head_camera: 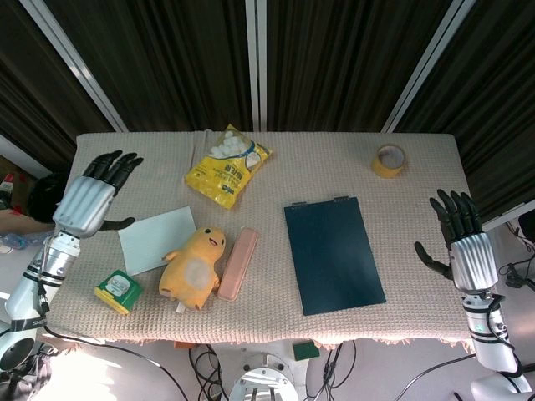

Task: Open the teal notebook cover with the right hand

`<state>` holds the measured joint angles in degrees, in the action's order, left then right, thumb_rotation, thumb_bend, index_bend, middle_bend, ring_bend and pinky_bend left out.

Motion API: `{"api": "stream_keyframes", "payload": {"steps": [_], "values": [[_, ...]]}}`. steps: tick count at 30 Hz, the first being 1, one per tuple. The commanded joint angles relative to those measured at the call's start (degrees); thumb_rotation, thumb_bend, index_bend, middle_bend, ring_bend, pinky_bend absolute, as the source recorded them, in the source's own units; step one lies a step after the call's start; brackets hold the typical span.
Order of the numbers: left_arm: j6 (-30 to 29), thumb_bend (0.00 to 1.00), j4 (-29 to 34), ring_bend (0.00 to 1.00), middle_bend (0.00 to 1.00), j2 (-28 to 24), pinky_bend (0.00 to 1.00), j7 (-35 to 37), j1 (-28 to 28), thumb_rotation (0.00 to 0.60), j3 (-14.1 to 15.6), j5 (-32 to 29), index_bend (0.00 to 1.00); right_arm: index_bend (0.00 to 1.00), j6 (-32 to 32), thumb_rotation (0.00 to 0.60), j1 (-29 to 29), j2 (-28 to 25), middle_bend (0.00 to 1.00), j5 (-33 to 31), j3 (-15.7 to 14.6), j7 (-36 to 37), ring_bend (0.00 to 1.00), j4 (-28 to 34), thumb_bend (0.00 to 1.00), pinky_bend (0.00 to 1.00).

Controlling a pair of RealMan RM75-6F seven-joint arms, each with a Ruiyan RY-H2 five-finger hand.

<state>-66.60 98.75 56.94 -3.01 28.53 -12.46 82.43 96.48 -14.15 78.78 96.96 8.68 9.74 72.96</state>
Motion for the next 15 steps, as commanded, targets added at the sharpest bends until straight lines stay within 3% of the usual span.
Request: {"api": "stream_keyframes", "payload": {"steps": [1,10,15], "values": [[-0.06,0.01,0.02,0.03,0.06,-0.05,0.12,-0.04,0.08,0.600,0.11,-0.04,0.08,0.00,0.03,0.600,0.02,0.07,0.00,-0.24,-0.07,0.23,0.00,-0.15,0.29,0.00],[-0.44,0.01,0.94,0.03,0.06,-0.24,0.12,-1.08,0.10,0.600,1.06,0.02,0.09,0.00,-0.01,0.600,-0.17,-0.36,0.00,0.09,-0.75,-0.17,0.00,-0.02,0.29,0.00],[-1.38,0.01,1.24,0.03,0.06,-0.05,0.12,-2.52,-0.91,0.600,2.23,-0.23,0.08,0.00,-2.09,0.600,0.44,-3.02,0.00,1.45,-3.47,-3.94,0.00,3.89,0.29,0.00]]}}
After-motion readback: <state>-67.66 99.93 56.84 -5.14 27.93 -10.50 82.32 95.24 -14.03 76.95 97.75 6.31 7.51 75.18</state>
